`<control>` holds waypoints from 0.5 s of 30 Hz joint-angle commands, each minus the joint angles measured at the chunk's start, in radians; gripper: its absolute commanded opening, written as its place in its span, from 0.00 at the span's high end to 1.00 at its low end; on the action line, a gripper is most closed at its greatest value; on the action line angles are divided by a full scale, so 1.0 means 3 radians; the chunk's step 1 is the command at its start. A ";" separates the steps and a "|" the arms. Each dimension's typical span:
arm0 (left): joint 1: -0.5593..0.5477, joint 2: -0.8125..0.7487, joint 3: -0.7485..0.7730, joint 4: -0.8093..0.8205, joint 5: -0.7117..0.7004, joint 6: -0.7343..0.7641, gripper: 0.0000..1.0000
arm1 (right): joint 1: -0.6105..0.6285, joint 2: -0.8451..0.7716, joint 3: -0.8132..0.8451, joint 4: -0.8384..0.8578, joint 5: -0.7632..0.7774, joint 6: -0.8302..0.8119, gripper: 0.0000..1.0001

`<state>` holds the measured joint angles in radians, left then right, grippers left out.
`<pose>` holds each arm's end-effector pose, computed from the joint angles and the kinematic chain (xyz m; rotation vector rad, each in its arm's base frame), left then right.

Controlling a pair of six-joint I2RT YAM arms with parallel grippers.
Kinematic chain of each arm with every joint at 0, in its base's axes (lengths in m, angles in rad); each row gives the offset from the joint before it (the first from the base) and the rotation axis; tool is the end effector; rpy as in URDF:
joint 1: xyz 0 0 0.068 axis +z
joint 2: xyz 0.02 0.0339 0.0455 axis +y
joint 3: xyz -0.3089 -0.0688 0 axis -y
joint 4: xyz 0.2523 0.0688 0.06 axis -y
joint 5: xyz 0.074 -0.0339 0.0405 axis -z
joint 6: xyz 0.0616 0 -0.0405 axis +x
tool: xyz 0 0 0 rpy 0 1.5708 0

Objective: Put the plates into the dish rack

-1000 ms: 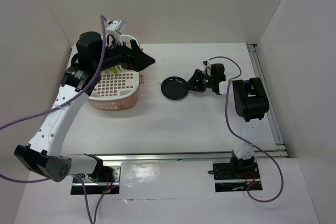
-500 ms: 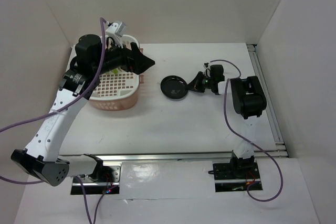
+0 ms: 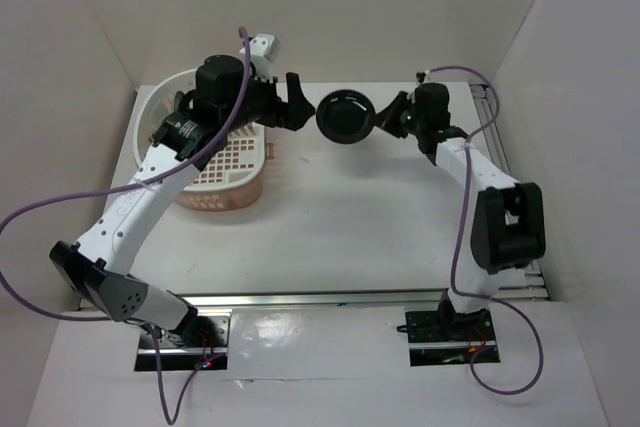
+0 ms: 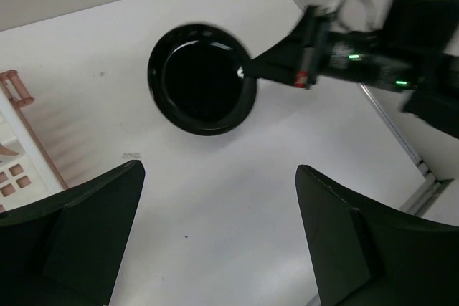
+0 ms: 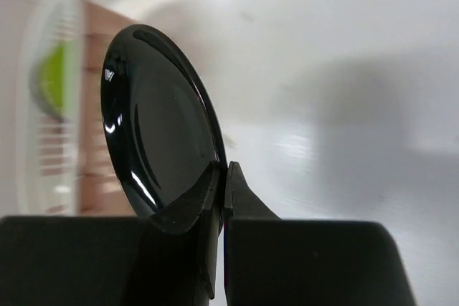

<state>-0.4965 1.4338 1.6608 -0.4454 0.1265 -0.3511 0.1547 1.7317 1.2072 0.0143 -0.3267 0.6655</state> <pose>0.2970 -0.1698 0.5055 0.2273 1.8316 -0.7146 0.4252 0.0863 0.2794 0.3424 2.1343 0.8282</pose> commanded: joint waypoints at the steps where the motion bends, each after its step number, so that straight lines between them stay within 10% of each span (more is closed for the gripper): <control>1: -0.0032 0.0149 0.0247 0.0027 -0.0334 0.0097 0.00 | 0.0078 -0.0530 0.0169 0.0074 -0.0283 -0.0238 1.00; 15: -0.0063 0.0722 0.0580 -0.0034 -0.0340 0.0025 0.04 | 0.0139 -0.0889 0.0174 0.0474 -0.1728 -0.0608 1.00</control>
<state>-0.5098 1.6337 1.7901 -0.4774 0.0143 -0.3428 0.1921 1.5211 1.2747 0.0566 -0.7448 0.5037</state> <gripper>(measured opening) 0.965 0.049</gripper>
